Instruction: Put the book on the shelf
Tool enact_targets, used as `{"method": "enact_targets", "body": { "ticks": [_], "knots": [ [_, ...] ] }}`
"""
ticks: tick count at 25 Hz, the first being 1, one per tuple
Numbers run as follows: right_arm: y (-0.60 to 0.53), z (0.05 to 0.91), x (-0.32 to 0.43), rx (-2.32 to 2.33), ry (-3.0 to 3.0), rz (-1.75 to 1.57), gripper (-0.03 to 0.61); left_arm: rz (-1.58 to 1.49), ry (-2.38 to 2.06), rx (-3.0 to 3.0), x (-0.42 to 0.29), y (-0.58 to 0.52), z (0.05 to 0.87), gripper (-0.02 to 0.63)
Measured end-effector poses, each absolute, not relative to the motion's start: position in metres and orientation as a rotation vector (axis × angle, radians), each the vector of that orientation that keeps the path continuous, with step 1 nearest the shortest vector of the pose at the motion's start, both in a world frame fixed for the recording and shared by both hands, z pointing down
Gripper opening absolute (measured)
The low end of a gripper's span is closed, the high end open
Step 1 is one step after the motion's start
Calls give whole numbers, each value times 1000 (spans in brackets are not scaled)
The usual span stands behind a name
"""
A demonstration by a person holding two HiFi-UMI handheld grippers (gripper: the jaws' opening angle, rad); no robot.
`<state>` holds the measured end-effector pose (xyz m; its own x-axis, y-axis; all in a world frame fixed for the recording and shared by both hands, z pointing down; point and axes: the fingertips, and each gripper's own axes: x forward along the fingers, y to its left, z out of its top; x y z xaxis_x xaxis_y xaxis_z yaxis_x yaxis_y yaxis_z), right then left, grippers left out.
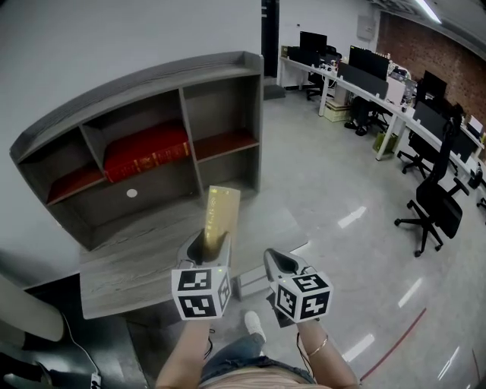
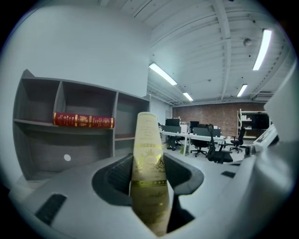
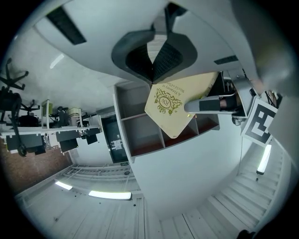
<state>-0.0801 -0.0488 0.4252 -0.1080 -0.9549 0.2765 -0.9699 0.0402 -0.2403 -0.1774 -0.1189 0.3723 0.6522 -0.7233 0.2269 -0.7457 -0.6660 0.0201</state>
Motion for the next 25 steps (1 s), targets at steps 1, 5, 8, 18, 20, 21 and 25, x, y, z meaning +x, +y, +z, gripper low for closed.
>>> {"method": "enact_targets", "body": {
  "ticks": [1,5,8,18,20,21,25],
  "knots": [
    [-56,426,-73,2075,-2232,576,9,305,-1228,2755,-172,-126,373,206],
    [-89,430,-49,2077,-2226,585,9,304,-1232,2739,-154,-156,380,205],
    [-117,432,-32,2051,-2228,583,9,291,-1236,2722,-137,-181,382,204],
    [-194,422,22,2021,-2241,585,9,319,-1281,2802,-93,-241,356,204],
    [-205,420,26,2019,-2259,588,9,318,-1301,2823,-90,-248,348,204],
    [-209,419,28,2016,-2267,589,9,318,-1312,2832,-88,-251,343,204],
    [-225,414,36,2000,-2282,587,9,368,-1343,2916,-78,-260,323,204]
  ]
}}
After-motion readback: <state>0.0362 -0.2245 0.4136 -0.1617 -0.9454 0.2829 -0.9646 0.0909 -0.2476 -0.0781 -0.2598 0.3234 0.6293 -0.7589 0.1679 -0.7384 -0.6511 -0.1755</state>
